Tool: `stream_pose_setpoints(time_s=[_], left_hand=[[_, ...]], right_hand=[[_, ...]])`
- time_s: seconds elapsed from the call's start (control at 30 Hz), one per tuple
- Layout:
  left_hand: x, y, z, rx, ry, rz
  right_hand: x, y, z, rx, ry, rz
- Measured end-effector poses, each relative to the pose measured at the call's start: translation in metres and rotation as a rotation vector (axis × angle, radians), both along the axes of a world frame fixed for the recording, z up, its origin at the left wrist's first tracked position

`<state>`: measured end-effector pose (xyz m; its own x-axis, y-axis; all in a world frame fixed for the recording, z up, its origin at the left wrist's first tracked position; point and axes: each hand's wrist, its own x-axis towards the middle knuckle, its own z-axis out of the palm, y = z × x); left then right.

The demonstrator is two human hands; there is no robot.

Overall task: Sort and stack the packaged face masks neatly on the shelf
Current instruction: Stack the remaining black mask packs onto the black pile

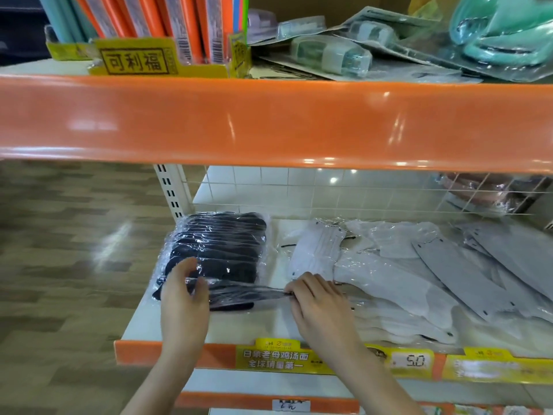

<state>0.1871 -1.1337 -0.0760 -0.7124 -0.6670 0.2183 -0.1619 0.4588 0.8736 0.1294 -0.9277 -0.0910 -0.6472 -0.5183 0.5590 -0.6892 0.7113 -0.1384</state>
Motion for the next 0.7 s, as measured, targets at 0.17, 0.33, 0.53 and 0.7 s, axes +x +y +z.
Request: stream_pose_setpoints(time_s=[0.17, 0.33, 0.53, 0.7], left_hand=[[0.01, -0.021, -0.006, -0.858, 0.173, -0.247], [0.012, -0.039, -0.014, -1.103, 0.191, -0.377], [0.005, -0.066, -0.028, -1.062, 0.19, -0.238], [0.004, -0.08, -0.043, -0.983, 0.132, -0.218]], right_hand=[[0.005, -0.025, 0.007, -0.043, 0.035, 0.012], [0.007, -0.055, 0.013, -0.096, 0.046, 0.041], [0.005, -0.081, 0.002, -0.043, 0.018, 0.079], [0.007, -0.095, -0.013, 0.011, -0.098, -0.006]])
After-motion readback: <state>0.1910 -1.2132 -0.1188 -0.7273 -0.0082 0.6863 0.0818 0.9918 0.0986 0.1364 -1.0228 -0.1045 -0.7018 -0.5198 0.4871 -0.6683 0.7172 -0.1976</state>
